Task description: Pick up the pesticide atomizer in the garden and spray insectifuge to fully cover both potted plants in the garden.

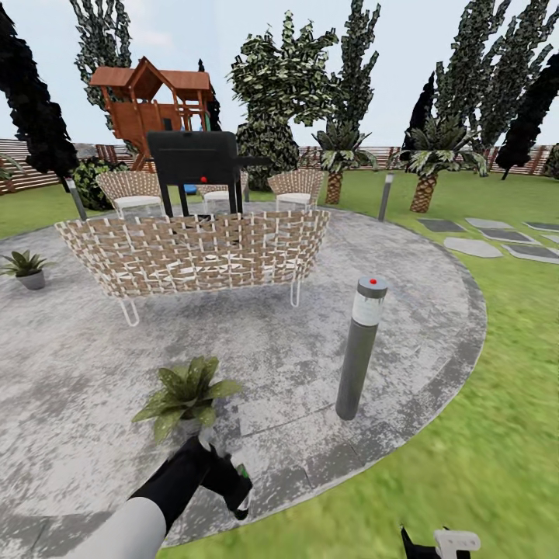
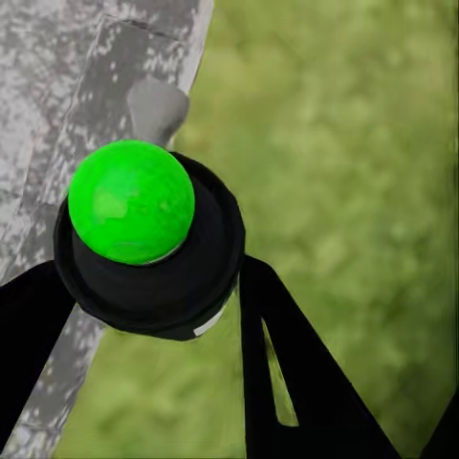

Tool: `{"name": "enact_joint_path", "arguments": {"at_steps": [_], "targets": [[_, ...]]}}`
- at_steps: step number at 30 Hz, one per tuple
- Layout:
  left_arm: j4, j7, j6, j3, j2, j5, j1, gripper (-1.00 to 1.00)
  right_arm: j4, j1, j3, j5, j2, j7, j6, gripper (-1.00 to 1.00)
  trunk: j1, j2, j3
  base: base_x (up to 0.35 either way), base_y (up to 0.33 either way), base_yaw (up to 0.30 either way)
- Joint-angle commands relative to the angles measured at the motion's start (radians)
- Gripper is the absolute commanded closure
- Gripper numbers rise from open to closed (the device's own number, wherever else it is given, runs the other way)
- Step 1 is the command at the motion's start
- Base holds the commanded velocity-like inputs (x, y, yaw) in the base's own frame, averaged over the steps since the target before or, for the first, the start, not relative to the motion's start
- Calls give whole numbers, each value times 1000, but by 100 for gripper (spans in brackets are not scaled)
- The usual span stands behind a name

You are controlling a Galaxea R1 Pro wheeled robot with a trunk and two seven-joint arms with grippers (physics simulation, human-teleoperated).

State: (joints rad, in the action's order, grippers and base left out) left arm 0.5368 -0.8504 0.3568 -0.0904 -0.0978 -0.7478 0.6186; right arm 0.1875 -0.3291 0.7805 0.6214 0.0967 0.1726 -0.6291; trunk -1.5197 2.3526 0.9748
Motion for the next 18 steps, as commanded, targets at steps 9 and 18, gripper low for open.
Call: {"name": "enact_joint_path", "arguments": {"at_steps": [9, 18], "targets": [[11, 1, -99, 0, -5, 70, -42, 100, 0, -1, 10, 0, 0, 7, -3, -100, 0, 0, 1, -55, 37, 0], [14, 1, -99, 0, -2, 87, -42, 100, 0, -1, 9, 0, 0, 7, -3, -100, 0, 0, 1, -269, 196, -1]]}}
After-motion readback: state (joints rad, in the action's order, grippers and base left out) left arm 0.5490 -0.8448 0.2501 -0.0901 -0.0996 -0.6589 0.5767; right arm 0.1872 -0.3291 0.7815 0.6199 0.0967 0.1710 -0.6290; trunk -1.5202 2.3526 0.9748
